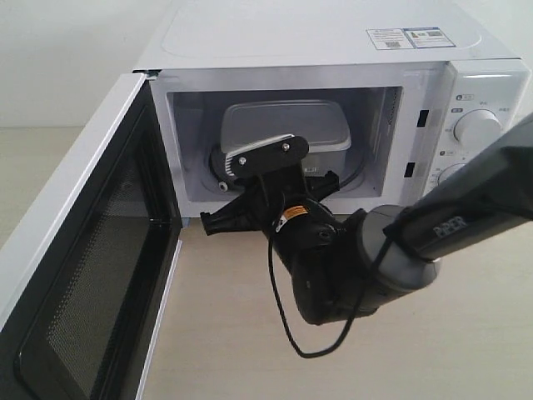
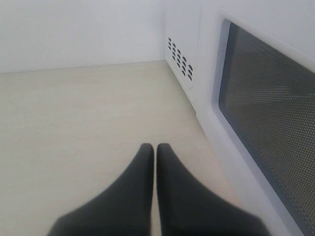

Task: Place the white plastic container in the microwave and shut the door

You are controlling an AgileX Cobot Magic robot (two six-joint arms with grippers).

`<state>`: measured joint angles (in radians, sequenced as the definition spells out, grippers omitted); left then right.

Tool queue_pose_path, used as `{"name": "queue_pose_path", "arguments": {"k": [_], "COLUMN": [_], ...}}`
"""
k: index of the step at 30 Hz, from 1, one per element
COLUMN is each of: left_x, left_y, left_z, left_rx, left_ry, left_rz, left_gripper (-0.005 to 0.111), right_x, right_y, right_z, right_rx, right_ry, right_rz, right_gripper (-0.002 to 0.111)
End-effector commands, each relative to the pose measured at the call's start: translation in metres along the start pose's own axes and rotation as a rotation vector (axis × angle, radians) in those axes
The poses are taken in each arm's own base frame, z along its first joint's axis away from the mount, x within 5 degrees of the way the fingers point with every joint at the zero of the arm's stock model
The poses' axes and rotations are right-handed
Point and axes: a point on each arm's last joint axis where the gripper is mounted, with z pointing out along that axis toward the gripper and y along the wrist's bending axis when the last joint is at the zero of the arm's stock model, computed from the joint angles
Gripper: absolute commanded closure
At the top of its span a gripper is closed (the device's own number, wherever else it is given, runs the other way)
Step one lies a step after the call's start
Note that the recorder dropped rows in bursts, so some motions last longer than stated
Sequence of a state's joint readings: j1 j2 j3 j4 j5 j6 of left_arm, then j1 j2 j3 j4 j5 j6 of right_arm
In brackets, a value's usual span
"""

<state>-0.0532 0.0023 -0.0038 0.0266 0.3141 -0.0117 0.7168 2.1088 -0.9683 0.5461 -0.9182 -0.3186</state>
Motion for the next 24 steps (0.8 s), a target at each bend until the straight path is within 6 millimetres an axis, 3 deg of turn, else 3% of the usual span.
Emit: {"name": "queue_pose_path", "arguments": {"k": [1, 11, 19, 24], "left_x": [0.001, 0.001, 0.001, 0.001], "left_y": [0.0, 0.0, 0.0, 0.0], "left_z": [0.0, 0.0, 0.0, 0.0], "left_rx": [-0.002, -0.002, -0.002, -0.002], "left_ry": [0.002, 0.002, 0.002, 0.002], "left_rz": [0.002, 0.002, 0.002, 0.002], "left_gripper": [0.103, 0.103, 0.103, 0.103], "right_x": [-0.018, -0.025, -0.034, -0.051], "right_y": [-0.002, -0.012, -0.006, -0.008], "right_z": [-0.035, -0.119, -0.17, -0.195], "right_rx": [-0.019, -0.119, -0.389, -0.493], "right_ry": [-0.013, 0.138, 0.506, 0.559], "right_rz": [-0.053, -0.015, 0.038, 0.057], "right_gripper": [0.108, 0.108, 0.108, 0.108]}}
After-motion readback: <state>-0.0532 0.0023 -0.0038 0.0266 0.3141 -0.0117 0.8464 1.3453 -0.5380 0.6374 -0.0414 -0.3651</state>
